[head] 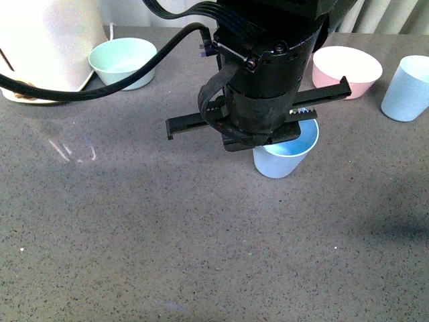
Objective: Stack blue cups with both arms
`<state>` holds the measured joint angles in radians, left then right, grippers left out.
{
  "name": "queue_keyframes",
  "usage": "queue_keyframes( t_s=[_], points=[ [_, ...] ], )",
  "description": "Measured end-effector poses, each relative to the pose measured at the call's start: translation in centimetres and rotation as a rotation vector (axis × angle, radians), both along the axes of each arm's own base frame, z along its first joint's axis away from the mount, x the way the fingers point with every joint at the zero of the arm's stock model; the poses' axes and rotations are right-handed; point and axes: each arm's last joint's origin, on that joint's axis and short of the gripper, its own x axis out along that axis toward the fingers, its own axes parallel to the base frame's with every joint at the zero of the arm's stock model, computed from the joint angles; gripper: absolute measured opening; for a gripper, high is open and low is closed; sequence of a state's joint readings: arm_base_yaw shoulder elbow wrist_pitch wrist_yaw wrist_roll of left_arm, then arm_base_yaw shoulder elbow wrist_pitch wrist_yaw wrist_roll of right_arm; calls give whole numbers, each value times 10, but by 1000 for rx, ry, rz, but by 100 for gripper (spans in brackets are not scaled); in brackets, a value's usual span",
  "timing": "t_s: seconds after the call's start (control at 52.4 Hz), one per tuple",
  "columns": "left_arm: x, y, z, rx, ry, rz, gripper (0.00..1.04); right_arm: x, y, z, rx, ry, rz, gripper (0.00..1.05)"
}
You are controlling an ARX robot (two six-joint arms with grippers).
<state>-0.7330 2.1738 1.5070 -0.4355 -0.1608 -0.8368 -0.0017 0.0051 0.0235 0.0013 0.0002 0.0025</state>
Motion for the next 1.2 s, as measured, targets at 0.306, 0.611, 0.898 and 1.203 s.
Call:
queue_keyframes(
  t_s=[0.306,0.611,0.898,1.203],
  points=[
    [3,0,1,-11,-2,9,52,0,0,0,0,0,0,96],
    [8,10,19,-70,-29,29,98,0,0,0,0,0,0,96],
    [0,64,64,-149,-194,63,96,0,0,0,0,0,0,96],
    [-30,184,82,-204,-478,155,96,0,0,0,0,0,0,96]
  ],
)
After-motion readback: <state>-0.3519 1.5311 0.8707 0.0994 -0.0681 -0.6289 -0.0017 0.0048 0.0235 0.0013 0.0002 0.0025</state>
